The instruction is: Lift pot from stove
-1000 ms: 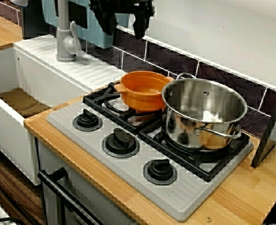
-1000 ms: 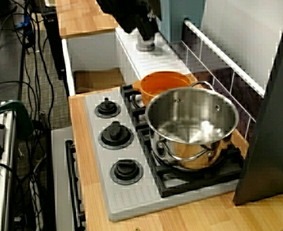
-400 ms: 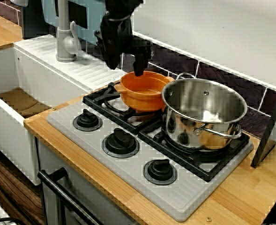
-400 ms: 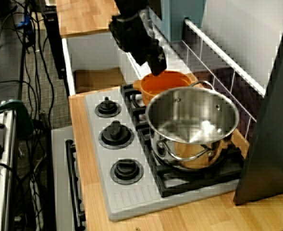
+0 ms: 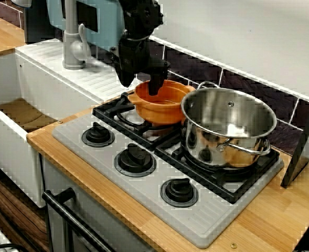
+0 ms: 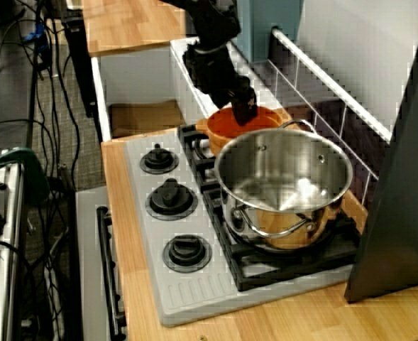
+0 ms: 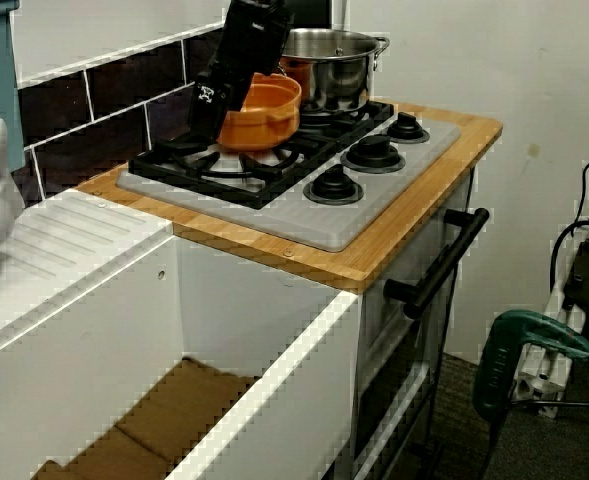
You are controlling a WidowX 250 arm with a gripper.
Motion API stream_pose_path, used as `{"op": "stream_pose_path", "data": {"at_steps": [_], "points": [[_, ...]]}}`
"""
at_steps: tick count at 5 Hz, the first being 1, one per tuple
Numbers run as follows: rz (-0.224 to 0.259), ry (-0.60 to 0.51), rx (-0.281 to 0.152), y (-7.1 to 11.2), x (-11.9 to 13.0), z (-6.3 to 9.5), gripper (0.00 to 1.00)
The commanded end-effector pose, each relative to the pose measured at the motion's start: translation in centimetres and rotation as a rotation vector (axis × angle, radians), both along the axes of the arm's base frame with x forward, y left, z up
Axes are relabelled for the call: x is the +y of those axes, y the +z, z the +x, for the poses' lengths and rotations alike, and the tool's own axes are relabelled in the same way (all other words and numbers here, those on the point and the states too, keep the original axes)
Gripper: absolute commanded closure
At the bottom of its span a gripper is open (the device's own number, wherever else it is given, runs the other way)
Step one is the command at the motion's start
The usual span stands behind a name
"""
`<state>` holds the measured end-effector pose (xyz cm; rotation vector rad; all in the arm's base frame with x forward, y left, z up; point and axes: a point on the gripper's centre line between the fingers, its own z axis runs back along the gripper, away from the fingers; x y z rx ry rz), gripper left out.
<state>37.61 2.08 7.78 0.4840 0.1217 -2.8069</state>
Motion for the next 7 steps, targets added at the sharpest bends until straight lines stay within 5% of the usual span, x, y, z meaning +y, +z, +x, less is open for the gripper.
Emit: {"op": "stream_pose_path", "data": {"at_steps": [1, 2, 4, 7], "points": [[0.031, 0.038, -0.048, -0.2, 0.8, 0.5, 1.0], [0.027, 0.037, -0.044, -1.4, -0.1, -1.8, 1.0], [0.015, 0.048, -0.045, -0.9, -0.4, -3.2, 1.0], [-0.009, 0.063, -0.109, 3.1, -0.9, -3.9, 1.0]]}}
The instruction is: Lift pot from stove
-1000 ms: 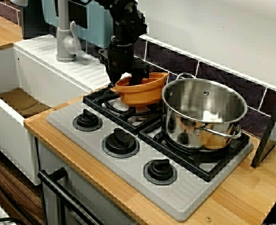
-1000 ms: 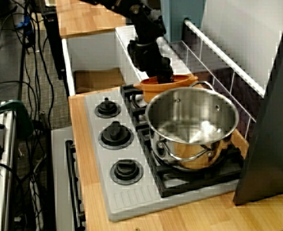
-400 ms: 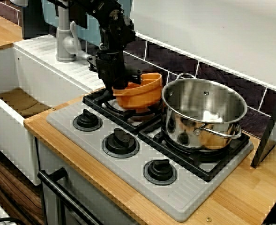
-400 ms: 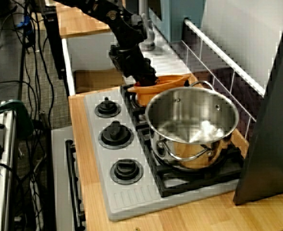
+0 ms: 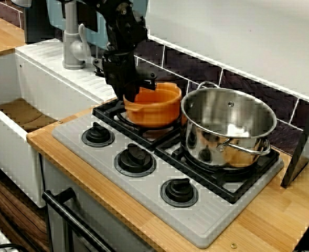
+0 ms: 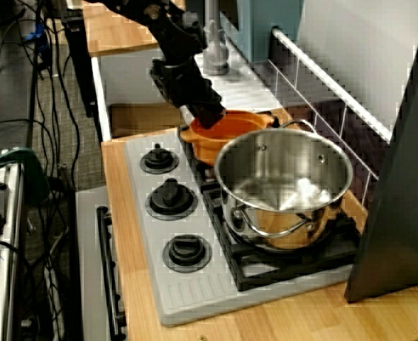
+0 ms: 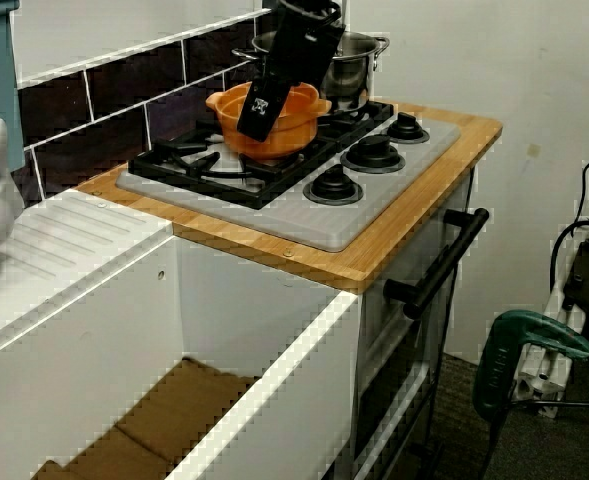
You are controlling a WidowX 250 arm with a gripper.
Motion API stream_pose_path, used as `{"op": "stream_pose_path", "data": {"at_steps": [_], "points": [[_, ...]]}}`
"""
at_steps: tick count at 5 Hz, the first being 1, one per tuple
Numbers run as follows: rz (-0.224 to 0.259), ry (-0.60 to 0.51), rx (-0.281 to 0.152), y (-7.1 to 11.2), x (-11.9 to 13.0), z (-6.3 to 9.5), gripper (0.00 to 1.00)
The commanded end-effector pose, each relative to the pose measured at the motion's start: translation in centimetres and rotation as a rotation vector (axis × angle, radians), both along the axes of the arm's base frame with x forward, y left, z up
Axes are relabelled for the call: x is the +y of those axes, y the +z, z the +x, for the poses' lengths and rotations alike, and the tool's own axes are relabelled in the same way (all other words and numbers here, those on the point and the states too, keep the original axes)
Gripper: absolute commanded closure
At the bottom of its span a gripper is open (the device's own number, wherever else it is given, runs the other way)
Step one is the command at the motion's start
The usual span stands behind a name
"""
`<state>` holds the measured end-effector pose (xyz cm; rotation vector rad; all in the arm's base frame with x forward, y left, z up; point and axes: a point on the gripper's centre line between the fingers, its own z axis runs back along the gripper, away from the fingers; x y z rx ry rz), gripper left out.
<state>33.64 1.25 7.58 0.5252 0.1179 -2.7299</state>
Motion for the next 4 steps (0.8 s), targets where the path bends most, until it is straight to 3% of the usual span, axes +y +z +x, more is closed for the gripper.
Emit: {"op": "stream_pose_path", "data": {"at_steps": [1, 4], "points": [[-0.005, 0.009, -0.105, 5.3, 0.1, 0.1, 1.0], [-0.039, 0.017, -0.157, 9.5, 0.8, 0.6, 1.0]]}}
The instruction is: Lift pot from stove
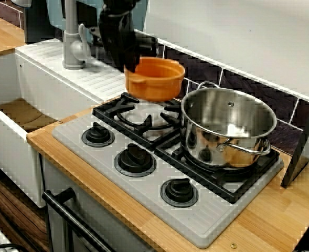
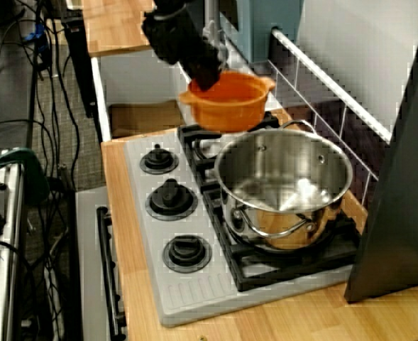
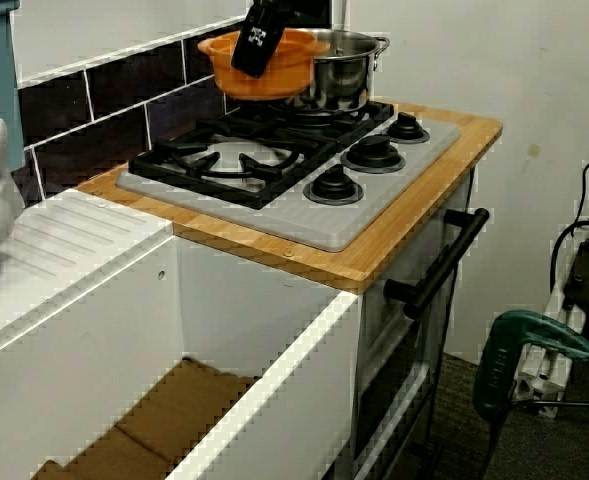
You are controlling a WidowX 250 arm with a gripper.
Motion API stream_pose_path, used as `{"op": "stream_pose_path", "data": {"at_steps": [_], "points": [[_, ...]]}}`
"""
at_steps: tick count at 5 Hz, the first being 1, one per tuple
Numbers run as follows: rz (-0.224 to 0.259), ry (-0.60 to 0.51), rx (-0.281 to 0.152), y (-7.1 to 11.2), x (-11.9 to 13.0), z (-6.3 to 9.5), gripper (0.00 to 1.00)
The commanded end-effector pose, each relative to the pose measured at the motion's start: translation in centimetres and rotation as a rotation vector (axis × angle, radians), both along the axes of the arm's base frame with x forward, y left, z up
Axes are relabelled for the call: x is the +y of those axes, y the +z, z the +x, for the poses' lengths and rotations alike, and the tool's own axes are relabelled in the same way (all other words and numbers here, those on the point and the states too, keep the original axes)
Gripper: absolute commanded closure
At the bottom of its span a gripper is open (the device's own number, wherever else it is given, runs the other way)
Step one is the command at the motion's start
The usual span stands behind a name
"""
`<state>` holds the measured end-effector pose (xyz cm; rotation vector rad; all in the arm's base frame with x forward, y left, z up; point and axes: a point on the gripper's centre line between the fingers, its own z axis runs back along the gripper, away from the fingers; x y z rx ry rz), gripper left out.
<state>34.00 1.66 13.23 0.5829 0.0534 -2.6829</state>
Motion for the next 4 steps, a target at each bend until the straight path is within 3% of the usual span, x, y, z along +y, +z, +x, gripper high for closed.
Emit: {"op": "stream_pose_path", "data": {"at_steps": [1, 4], "points": [[0.001, -0.007, -0.122, 5.2, 0.5, 0.2, 1.0], [-0.018, 0.003, -0.17, 8.5, 0.9, 0.0, 1.0]]}}
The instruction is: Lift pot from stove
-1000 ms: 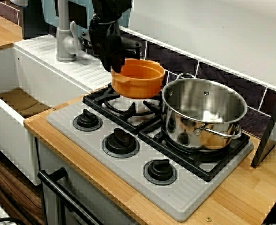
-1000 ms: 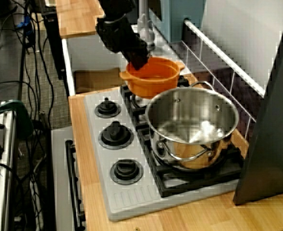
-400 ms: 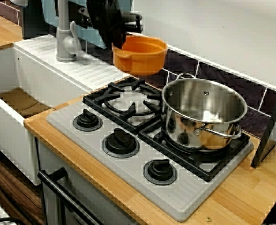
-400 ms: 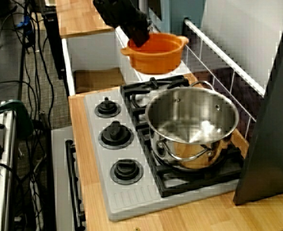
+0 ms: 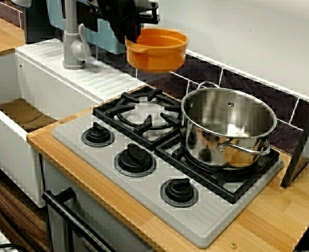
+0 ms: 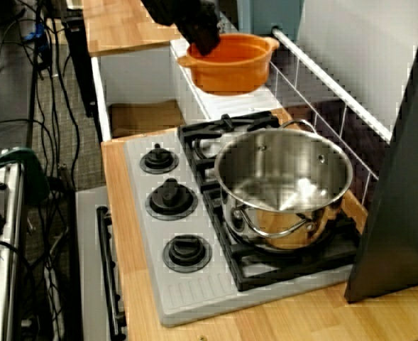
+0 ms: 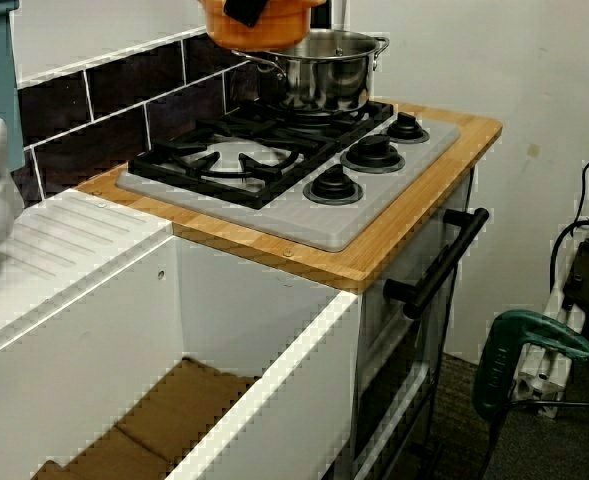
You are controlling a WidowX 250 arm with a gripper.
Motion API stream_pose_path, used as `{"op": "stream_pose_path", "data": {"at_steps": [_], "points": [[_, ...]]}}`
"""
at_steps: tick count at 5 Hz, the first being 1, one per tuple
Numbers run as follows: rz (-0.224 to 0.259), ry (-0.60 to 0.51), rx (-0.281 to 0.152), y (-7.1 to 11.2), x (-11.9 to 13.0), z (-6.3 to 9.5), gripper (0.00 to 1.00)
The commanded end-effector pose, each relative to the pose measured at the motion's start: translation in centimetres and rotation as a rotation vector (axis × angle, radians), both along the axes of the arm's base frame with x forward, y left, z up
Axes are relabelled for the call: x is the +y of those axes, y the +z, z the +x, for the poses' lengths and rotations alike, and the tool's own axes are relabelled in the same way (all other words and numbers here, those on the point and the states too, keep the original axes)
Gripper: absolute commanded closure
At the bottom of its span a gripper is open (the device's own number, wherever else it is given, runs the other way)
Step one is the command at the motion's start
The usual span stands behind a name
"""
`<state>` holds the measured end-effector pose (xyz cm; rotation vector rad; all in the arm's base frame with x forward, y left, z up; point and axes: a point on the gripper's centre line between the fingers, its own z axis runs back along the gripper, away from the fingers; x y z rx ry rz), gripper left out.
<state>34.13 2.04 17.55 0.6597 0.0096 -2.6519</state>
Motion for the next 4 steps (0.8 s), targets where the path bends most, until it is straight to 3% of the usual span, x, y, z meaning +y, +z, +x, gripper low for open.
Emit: {"op": "stream_pose_path", "data": {"at_steps": [1, 4], "points": [[-0.005, 0.002, -0.117, 5.0, 0.7, -0.1, 1.0], [-0.02, 0.005, -0.147, 7.2, 0.6, -0.3, 1.0]]}}
